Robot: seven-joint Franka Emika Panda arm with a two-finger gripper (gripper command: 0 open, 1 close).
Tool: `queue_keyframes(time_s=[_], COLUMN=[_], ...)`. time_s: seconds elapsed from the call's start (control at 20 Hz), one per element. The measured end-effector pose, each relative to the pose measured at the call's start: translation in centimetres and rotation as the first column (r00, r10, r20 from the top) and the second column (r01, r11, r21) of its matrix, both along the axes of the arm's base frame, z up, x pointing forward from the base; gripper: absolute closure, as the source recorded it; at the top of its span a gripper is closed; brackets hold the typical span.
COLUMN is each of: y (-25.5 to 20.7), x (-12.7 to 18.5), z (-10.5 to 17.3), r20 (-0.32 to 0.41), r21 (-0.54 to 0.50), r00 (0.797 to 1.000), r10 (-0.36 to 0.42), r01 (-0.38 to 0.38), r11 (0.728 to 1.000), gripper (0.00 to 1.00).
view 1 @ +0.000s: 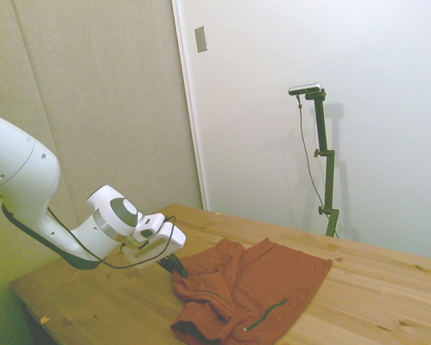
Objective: Fold the shorts
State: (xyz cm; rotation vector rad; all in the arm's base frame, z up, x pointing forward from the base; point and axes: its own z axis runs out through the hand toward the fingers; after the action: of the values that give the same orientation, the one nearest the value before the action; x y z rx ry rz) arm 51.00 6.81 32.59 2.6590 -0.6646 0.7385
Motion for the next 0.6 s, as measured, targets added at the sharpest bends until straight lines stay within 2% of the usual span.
queue_keyframes(time_s=[0.3,0.6], y=[-2.9,-8.9], x=[2.4,5.5], z=[3.0,7.2], r20=[0.075,0.127], r21=[0.03,0.101], r00=[0.994,0.969], r10=[-0.079,-0.21], r01=[0.077,0.198], r11=[0.997,0.975], gripper=[1.0,1.0])
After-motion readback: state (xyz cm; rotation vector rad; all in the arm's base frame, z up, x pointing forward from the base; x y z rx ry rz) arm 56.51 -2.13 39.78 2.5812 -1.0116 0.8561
